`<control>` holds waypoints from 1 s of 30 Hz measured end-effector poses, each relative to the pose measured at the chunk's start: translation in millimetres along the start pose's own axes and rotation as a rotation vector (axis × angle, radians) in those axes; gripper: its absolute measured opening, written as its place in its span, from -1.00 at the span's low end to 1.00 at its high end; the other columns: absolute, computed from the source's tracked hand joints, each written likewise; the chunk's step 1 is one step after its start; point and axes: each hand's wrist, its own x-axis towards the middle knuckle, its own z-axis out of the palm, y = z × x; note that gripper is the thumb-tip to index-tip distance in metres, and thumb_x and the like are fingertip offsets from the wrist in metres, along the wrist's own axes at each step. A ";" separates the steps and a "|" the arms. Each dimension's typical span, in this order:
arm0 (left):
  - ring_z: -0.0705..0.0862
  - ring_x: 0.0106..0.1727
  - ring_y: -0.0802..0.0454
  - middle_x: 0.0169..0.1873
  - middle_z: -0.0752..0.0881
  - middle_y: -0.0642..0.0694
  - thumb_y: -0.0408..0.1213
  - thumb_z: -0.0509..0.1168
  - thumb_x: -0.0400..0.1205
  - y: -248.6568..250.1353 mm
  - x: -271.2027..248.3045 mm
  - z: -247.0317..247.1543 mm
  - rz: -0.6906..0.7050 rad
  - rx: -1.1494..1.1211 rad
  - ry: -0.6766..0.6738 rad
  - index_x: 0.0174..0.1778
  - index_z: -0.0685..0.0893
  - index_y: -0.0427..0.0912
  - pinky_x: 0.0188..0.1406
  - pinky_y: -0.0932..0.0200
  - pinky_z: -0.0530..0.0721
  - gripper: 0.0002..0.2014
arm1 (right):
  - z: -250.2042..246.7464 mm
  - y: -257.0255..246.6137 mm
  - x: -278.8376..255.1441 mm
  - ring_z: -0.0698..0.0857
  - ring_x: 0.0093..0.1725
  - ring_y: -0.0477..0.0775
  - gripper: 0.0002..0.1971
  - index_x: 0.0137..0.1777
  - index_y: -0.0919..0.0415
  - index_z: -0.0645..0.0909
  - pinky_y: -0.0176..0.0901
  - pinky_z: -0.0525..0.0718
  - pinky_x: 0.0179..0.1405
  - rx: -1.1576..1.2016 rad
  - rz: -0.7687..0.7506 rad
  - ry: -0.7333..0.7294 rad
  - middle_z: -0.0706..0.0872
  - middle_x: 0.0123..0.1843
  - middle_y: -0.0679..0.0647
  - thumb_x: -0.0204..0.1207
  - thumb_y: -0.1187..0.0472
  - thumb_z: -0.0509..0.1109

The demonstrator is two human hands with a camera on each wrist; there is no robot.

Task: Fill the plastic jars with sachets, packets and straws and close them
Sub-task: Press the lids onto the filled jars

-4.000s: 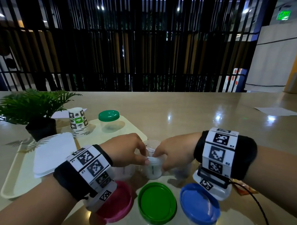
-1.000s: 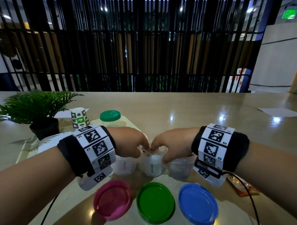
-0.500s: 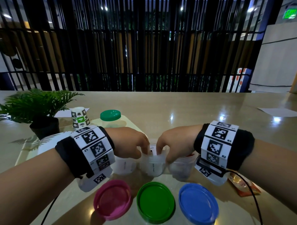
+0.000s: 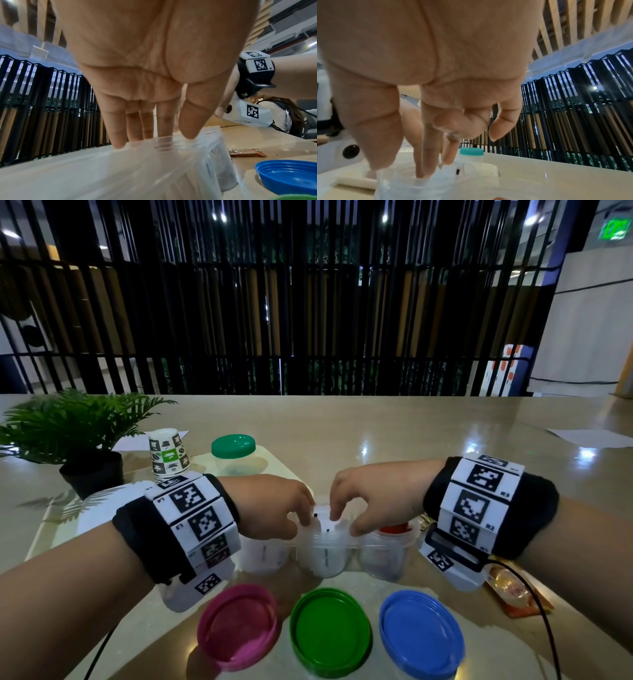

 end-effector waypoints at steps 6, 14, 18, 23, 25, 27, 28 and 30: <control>0.53 0.31 0.04 0.36 0.44 0.04 -0.19 0.23 0.66 1.4 -2.5 0.8 -0.039 -0.034 -0.005 0.39 0.63 0.11 0.38 0.10 0.48 -0.64 | 8.3 -4.3 6.7 0.49 0.37 -0.09 -0.63 0.32 -0.05 0.63 0.03 0.49 0.41 -0.011 -0.040 -0.065 0.50 0.44 -0.18 0.50 0.00 0.41; 0.52 0.09 0.19 0.34 0.62 0.04 -0.34 0.17 0.66 2.4 -2.0 -4.3 -0.032 -0.114 0.012 0.45 0.56 -0.02 0.04 0.38 0.38 -0.58 | 13.8 -13.2 8.3 0.47 0.38 -0.04 -0.52 0.46 0.04 0.53 0.03 0.46 0.43 0.034 -0.085 -0.092 0.48 0.43 -0.11 0.52 0.08 0.40; 0.46 0.00 0.26 0.32 0.64 0.11 -0.31 0.18 0.67 0.6 -3.6 -2.7 -0.033 -0.121 0.012 0.43 0.57 0.03 -0.01 0.39 0.34 -0.60 | 9.4 -13.0 5.6 0.50 0.36 -0.03 -0.55 0.42 -0.03 0.54 0.03 0.47 0.41 0.060 -0.065 -0.055 0.53 0.39 -0.10 0.52 0.07 0.41; 0.50 0.07 0.20 0.31 0.62 0.15 -0.27 0.21 0.66 -1.3 -5.3 -0.5 -0.015 -0.139 0.006 0.40 0.55 0.15 0.07 0.29 0.40 -0.60 | -0.3 -10.5 -0.3 0.57 0.16 -0.06 -0.74 0.18 -0.04 0.66 -0.15 0.55 0.14 0.105 -0.010 -0.014 0.58 0.13 -0.12 0.50 0.08 0.44; 0.52 0.11 0.16 0.34 0.60 0.13 -0.23 0.22 0.65 -0.6 -4.9 0.2 -0.011 -0.100 -0.004 0.39 0.58 0.21 0.16 0.24 0.45 -0.60 | 0.2 -12.5 0.0 0.57 0.10 -0.05 -0.75 0.18 0.00 0.66 -0.22 0.52 -0.03 0.102 -0.004 -0.017 0.58 0.09 -0.10 0.51 0.11 0.43; 0.57 0.27 0.10 0.34 0.62 0.10 -0.22 0.22 0.64 -1.5 -4.3 0.7 -0.006 -0.090 0.005 0.35 0.62 0.20 0.32 0.14 0.50 -0.62 | -0.3 -12.9 0.1 0.57 0.04 -0.07 -0.74 0.20 0.02 0.67 -0.33 0.49 -0.17 0.101 0.002 -0.011 0.60 0.09 -0.07 0.52 0.11 0.42; 0.57 0.31 0.10 0.33 0.63 0.10 -0.22 0.22 0.64 -2.5 -4.4 1.1 -0.007 -0.095 0.005 0.34 0.63 0.19 0.36 0.11 0.50 -0.63 | -1.0 -12.8 -0.3 0.56 0.00 -0.09 -0.74 0.21 0.03 0.67 -0.39 0.46 -0.23 0.101 0.005 -0.013 0.61 0.09 -0.07 0.53 0.11 0.41; 0.56 0.33 0.11 0.32 0.63 0.10 -0.24 0.23 0.65 -4.1 -5.4 1.6 -0.003 -0.120 0.005 0.33 0.64 0.16 0.38 0.11 0.49 -0.64 | -3.1 -12.8 -1.8 0.55 -0.09 -0.16 -0.74 0.22 0.03 0.67 -0.42 0.42 -0.28 0.094 0.009 -0.027 0.63 0.08 -0.08 0.55 0.11 0.40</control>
